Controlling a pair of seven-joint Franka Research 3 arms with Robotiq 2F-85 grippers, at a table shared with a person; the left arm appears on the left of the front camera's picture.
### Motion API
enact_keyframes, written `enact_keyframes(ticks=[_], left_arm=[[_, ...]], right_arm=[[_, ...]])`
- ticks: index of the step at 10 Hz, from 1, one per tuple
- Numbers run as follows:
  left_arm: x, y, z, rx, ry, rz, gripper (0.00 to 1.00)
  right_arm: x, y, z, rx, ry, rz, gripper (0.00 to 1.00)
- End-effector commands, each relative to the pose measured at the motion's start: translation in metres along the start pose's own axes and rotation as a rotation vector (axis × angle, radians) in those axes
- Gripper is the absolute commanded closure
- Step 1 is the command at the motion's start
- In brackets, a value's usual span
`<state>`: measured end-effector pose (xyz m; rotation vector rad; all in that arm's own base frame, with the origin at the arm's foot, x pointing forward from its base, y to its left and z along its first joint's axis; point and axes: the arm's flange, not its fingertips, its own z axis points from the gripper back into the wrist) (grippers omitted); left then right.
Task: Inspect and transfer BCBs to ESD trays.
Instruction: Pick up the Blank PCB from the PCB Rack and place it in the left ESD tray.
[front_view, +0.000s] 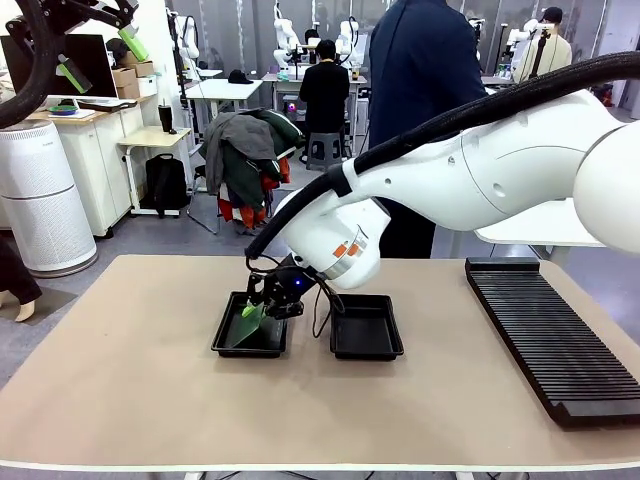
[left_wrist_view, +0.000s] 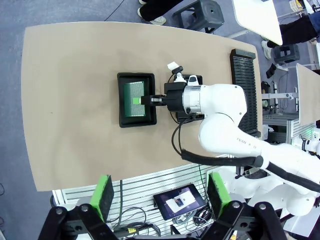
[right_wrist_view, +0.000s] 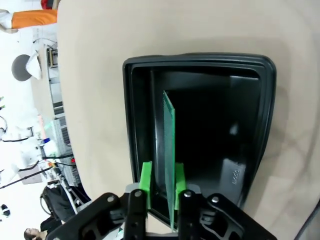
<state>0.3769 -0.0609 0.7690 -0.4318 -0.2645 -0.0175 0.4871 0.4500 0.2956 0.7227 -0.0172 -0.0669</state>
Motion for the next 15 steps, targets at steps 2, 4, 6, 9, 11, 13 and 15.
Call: enact_keyframes(ticks=[2, 4, 6, 9, 11, 13, 15], left_arm=[[-0.001, 0.002, -0.001, -0.001, 0.002, -0.005, 0.00], [-0.001, 0.002, -0.001, -0.001, 0.002, -0.005, 0.00], [-0.001, 0.002, -0.001, -0.001, 0.002, -0.005, 0.00], [-0.001, 0.002, -0.001, -0.001, 0.002, -0.005, 0.00], [-0.001, 0.002, -0.001, -0.001, 0.002, -0.005, 0.00], [-0.001, 0.002, -0.001, -0.001, 0.002, -0.005, 0.00], [-0.001, 0.002, -0.001, -0.001, 0.002, -0.005, 0.00]], right_arm=[[-0.003, 0.033, 0.009, -0.175, -0.048, 0.014, 0.51], [-0.003, 0.046, 0.016, -0.276, -0.077, 0.014, 0.40], [-0.003, 0.061, 0.021, -0.396, -0.092, 0.038, 0.25], [-0.015, 0.081, 0.043, -0.552, -0.128, 0.052, 0.10], [-0.027, 0.090, 0.064, -0.616, -0.130, 0.058, 0.00], [-0.035, 0.098, 0.077, -0.658, -0.118, 0.062, 0.00], [-0.038, 0.105, 0.083, -0.680, -0.109, 0.071, 0.00]])
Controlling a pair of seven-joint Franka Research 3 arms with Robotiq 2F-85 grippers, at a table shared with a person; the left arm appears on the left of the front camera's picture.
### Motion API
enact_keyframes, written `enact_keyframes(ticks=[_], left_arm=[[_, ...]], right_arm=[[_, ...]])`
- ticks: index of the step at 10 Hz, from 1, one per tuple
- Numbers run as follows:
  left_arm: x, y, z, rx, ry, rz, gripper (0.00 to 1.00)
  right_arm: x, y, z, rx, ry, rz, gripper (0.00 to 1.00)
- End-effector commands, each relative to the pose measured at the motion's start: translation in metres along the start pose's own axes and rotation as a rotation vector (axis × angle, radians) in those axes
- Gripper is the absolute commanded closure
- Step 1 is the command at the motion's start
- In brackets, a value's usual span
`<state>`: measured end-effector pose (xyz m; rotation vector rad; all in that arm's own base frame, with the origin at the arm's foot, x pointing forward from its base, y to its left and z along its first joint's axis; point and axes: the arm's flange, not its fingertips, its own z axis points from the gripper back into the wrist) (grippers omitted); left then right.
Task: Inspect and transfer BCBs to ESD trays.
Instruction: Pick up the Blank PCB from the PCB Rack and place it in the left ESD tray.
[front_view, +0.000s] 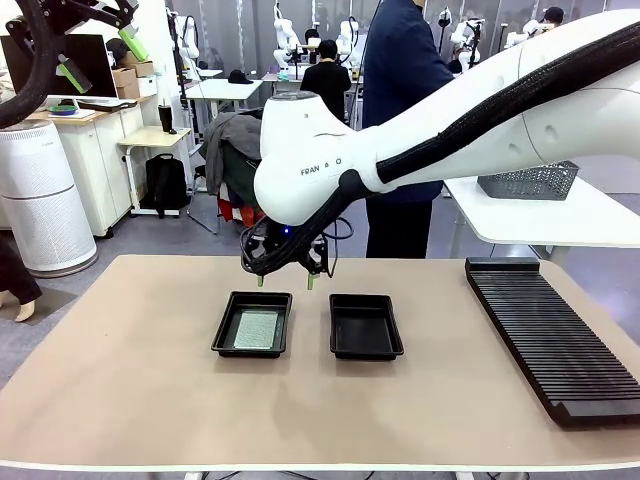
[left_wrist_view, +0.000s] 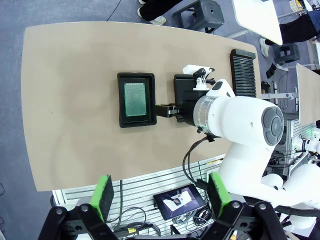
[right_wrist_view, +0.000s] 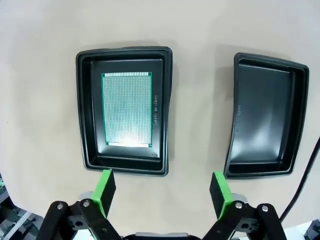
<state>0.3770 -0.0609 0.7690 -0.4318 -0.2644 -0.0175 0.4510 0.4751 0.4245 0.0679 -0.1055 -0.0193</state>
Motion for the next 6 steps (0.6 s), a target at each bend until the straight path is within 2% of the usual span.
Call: enact_keyframes(ticks=[1, 6], left_arm=[[-0.0007, 0.0021, -0.0005, -0.001, 0.002, -0.006, 0.00], [-0.0007, 0.0021, -0.0005, -0.001, 0.002, -0.006, 0.00]], right_arm=[[0.0014, 0.0011, 0.0053, -0.038, -0.014, -0.015, 0.00], [-0.0001, 0.0006, 0.0029, -0.007, 0.003, 0.003, 0.00]])
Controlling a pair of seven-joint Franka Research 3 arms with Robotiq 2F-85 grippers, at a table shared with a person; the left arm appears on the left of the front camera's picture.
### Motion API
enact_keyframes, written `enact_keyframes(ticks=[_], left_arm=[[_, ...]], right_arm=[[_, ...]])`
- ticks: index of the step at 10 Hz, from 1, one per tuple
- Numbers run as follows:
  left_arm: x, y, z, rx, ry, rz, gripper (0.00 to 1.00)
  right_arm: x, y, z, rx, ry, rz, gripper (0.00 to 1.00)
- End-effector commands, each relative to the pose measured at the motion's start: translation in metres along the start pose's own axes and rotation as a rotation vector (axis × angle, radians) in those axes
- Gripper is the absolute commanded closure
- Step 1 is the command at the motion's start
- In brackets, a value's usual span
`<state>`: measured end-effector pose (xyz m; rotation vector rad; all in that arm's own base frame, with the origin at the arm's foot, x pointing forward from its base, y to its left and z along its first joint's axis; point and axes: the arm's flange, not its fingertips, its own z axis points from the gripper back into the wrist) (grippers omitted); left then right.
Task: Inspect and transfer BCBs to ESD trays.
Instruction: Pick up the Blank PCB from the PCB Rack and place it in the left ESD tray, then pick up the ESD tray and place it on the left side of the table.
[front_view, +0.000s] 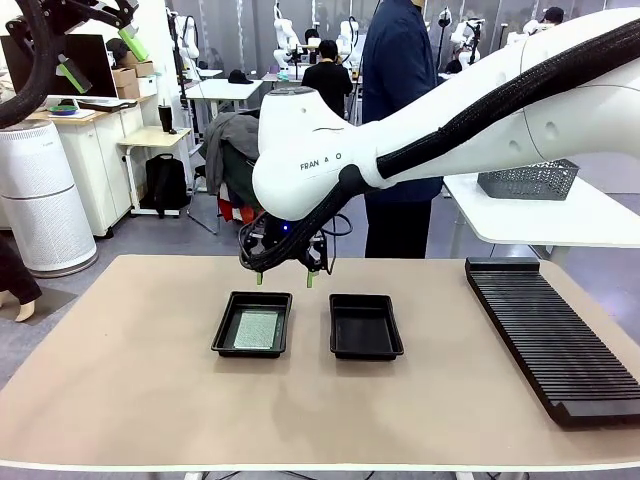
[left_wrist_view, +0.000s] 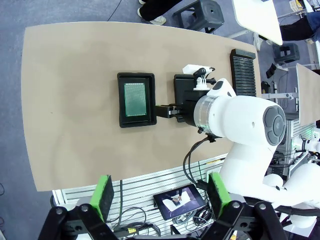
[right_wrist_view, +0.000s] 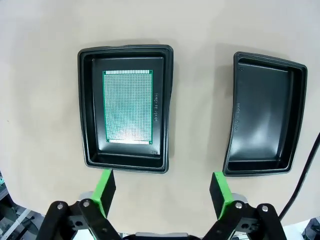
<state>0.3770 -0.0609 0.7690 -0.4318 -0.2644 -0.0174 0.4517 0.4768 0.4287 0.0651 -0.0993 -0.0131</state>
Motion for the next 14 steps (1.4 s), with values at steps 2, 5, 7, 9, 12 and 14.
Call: enact_keyframes(ticks=[2, 5, 7, 9, 12, 14], left_arm=[[-0.0007, 0.0021, -0.0005, -0.001, 0.002, -0.006, 0.00], [-0.0007, 0.0021, -0.0005, -0.001, 0.002, -0.006, 0.00], [-0.0007, 0.0021, -0.0005, -0.001, 0.002, -0.006, 0.00], [-0.0007, 0.0021, -0.0005, -0.001, 0.002, -0.006, 0.00], [-0.0007, 0.0021, -0.0005, -0.001, 0.002, -0.006, 0.00], [-0.0007, 0.0021, -0.0005, -0.001, 0.002, -0.006, 0.00]], right_arm=[[-0.0011, -0.0014, -0.0011, -0.004, -0.003, -0.003, 0.00], [-0.0011, -0.0014, -0.0011, -0.004, -0.003, -0.003, 0.00], [-0.0011, -0.0014, -0.0011, -0.004, -0.003, -0.003, 0.00], [-0.0011, -0.0014, -0.0011, -0.004, -0.003, -0.003, 0.00], [-0.0011, -0.0014, -0.0011, -0.004, -0.003, -0.003, 0.00], [-0.0011, -0.0014, -0.0011, -0.004, -0.003, -0.003, 0.00]])
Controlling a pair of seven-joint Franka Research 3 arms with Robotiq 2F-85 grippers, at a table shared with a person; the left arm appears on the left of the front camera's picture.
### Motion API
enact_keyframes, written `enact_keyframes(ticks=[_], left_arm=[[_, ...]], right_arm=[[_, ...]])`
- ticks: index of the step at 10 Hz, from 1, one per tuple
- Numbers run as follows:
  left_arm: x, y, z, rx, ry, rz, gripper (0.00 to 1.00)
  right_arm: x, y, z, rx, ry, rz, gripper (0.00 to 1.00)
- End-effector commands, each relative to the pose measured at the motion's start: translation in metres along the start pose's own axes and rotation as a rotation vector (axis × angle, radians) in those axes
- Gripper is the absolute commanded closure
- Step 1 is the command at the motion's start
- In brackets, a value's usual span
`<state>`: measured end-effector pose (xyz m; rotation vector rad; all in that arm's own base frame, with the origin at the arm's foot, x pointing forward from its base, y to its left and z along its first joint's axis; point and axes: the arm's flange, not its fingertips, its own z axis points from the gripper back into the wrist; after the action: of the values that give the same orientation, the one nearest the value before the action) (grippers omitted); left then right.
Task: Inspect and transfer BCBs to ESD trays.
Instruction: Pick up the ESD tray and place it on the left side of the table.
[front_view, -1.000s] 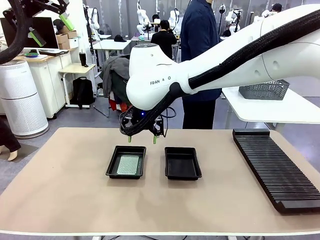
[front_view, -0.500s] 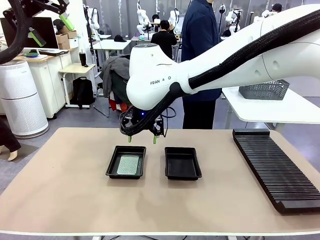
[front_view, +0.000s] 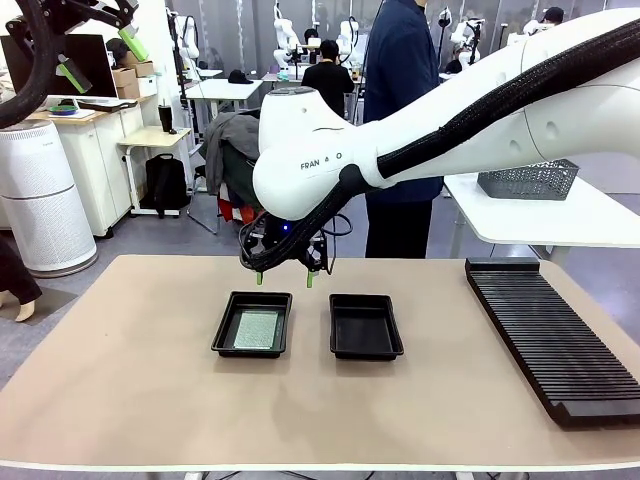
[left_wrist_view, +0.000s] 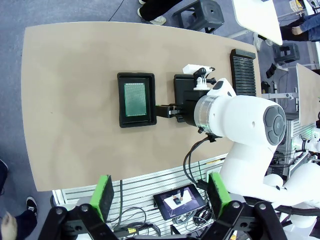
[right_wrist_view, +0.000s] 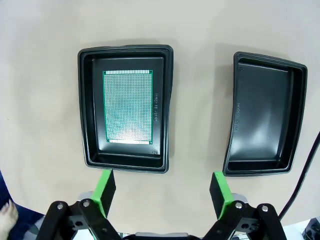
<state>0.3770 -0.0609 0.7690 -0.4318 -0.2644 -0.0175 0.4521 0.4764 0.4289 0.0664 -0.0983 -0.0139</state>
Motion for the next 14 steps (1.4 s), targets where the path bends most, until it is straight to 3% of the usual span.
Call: enact_keyframes(ticks=[1, 6, 11, 14], left_arm=[[0.000, 0.000, 0.000, 0.000, 0.000, 0.000, 0.00], [0.030, 0.002, -0.063, 0.081, 0.086, -0.018, 0.00], [0.034, -0.008, -0.171, 0.172, 0.176, 0.026, 0.00], [0.031, -0.009, -0.235, 0.199, 0.170, 0.080, 0.00]], right_arm=[[-0.002, -0.001, -0.001, -0.006, -0.004, -0.002, 0.00], [-0.013, -0.045, 0.043, 0.120, 0.008, -0.084, 0.00], [-0.008, -0.128, 0.084, 0.335, 0.053, -0.170, 0.00], [-0.008, -0.173, 0.098, 0.490, 0.083, -0.134, 0.00]])
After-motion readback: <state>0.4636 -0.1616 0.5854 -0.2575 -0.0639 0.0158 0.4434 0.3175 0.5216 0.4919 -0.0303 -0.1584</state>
